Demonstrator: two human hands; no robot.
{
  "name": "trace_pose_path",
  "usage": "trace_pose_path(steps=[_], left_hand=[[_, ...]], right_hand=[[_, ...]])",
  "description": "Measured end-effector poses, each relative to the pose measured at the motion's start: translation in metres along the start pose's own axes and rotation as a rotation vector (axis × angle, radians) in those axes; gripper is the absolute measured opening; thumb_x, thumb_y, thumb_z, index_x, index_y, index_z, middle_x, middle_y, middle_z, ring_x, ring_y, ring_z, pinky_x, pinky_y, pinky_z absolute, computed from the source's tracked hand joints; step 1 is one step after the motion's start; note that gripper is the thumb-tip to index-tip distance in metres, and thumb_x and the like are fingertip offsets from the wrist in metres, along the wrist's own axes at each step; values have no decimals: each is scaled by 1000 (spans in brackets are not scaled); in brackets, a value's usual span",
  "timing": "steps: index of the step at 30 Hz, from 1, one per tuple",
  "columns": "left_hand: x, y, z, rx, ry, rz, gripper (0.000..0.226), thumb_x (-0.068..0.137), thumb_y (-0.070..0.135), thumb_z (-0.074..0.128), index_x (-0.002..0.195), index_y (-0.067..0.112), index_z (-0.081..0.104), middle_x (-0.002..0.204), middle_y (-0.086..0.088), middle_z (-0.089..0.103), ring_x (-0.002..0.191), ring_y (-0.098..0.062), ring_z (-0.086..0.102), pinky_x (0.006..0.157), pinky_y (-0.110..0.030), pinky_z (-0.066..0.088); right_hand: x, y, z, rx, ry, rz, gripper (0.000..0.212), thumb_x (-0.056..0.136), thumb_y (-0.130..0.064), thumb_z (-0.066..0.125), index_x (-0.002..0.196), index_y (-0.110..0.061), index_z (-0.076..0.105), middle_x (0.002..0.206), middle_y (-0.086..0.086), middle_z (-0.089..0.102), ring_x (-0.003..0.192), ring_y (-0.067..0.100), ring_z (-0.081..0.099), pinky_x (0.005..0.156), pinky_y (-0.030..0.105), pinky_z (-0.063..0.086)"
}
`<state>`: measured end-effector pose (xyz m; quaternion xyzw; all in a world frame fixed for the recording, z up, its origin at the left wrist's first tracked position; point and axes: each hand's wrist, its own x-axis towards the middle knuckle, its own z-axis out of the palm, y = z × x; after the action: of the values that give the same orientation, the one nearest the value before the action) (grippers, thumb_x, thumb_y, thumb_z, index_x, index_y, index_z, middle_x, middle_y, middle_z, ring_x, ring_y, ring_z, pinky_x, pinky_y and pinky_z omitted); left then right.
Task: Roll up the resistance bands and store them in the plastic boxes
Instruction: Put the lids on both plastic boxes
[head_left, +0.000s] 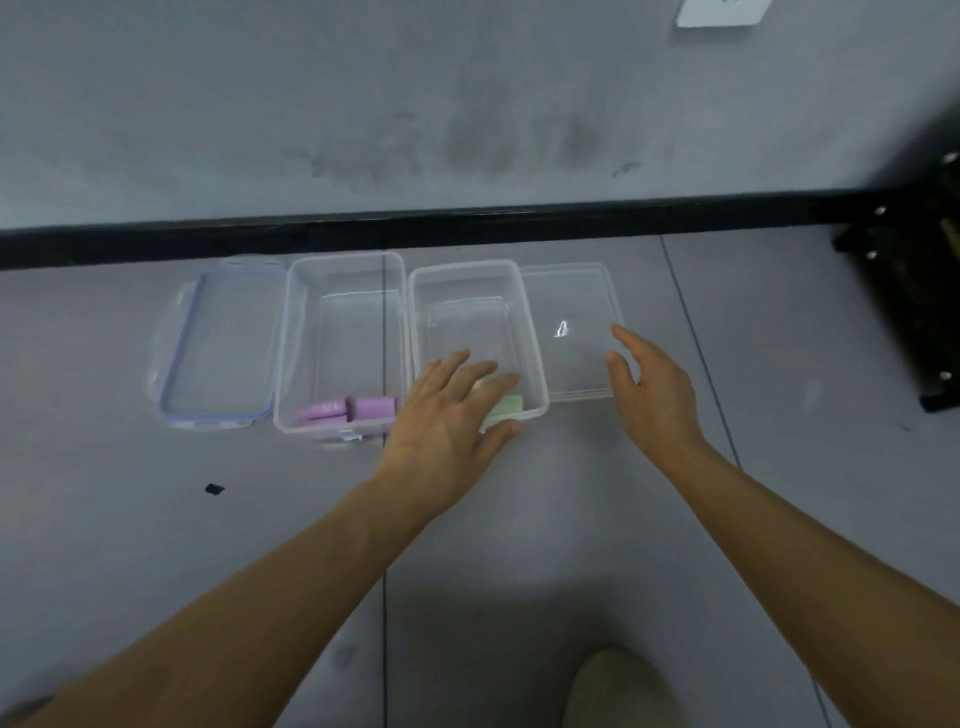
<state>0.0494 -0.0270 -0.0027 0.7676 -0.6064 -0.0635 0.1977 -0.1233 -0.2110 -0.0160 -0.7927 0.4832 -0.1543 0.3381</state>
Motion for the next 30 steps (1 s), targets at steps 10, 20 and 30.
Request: trace_pose_path(steps=[10,20,30], left_hand=[[104,100,65,386,-405,41,65,101,37,33,154,8,11,157,-12,26,149,-28,10,121,-47,1],[125,90,103,601,-655,-11,66,92,23,31,151,2,12,143,-11,46,135,-27,38,115,-59,-11],[118,84,102,450,-600,6,71,100,33,25,150,16,-22,142,-4,43,128,-20,49,117,-54,-12]], right_hand=[[22,55,-14,146,-29,216,45,102,-29,49,146,-21,45,144,5,52,131,19,50,112,35,37],[36,73,-7,125,-200,163,43,103,-15,45,145,-19,46,136,2,59,123,19,55,96,13,34],[57,74,-7,377,-149,417,50,93,-23,61,140,-13,50,125,11,64,113,26,62,103,44,48]])
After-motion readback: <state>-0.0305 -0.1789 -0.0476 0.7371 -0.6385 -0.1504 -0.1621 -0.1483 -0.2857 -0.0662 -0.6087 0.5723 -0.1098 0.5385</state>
